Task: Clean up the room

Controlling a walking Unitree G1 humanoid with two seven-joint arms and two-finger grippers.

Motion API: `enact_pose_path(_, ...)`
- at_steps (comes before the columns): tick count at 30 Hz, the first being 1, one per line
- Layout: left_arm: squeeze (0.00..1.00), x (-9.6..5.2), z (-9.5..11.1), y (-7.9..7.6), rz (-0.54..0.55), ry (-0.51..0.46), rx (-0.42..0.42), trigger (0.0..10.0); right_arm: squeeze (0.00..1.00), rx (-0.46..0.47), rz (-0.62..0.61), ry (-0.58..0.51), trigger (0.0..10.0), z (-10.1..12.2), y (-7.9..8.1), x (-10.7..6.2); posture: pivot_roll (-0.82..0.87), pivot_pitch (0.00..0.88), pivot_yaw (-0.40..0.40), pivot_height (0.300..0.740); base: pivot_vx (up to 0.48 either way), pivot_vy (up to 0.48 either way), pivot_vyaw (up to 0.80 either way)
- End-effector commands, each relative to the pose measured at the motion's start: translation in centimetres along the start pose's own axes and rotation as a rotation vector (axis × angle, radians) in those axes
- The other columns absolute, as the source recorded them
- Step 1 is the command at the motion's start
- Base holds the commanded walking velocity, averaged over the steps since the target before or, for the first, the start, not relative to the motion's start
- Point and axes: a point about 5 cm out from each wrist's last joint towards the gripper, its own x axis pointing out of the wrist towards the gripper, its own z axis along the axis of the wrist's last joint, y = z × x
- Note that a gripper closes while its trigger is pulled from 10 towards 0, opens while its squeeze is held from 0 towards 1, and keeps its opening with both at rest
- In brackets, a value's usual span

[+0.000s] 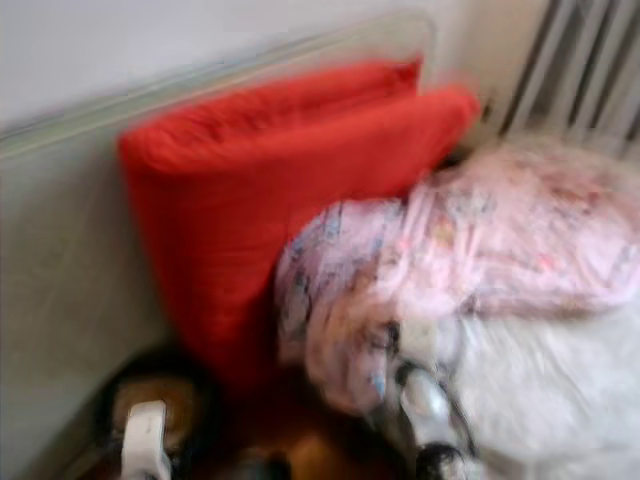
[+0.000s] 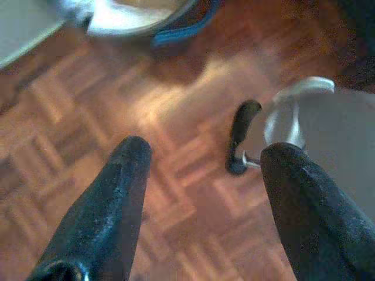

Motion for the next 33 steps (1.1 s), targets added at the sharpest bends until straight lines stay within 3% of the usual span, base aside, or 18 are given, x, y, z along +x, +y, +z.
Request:
enact_pose_path(1,0.0,0.2,1.6,0.2,0.006,-0.053,0.007,10.0,0.0,-0.005,0.007,-0.008,10.0,0.4,0.4,0.2,0.07,0.012,0.049,0.74,-0.292,0.0,0.0)
enact_pose_path(7,0.0,0.2,1.7,0.2,0.006,-0.053,0.009,10.0,0.0,-0.004,-0.009,-0.016,10.0,0.5,0.2,0.2,0.07,0.012,0.05,0.74,-0.294,0.0,0.0)
enact_pose_path(13,0.0,0.2,1.7,0.2,0.006,-0.053,0.012,10.0,0.0,-0.052,-0.086,-0.078,10.0,1.7,-1.0,0.5,0.07,0.013,0.052,0.74,-0.292,0.0,0.0)
enact_pose_path(19,0.0,0.2,1.7,0.2,0.006,-0.053,0.013,10.0,0.0,-0.094,-0.148,-0.181,10.0,3.7,-2.0,0.9,0.07,0.013,0.053,0.74,-0.292,0.0,0.0)
enact_pose_path(22,0.0,0.2,1.7,0.2,0.006,-0.053,0.013,10.0,0.0,-0.164,-0.171,-0.279,10.0,5.7,-2.5,1.2,0.07,0.012,0.053,0.74,-0.292,0.0,0.0)
enact_pose_path(33,0.0,0.2,1.7,0.3,0.006,-0.053,0.015,10.0,0.0,-0.251,-0.158,-0.488,10.0,9.8,-1.9,1.5,0.07,0.013,0.056,0.74,-0.296,0.0,0.0)
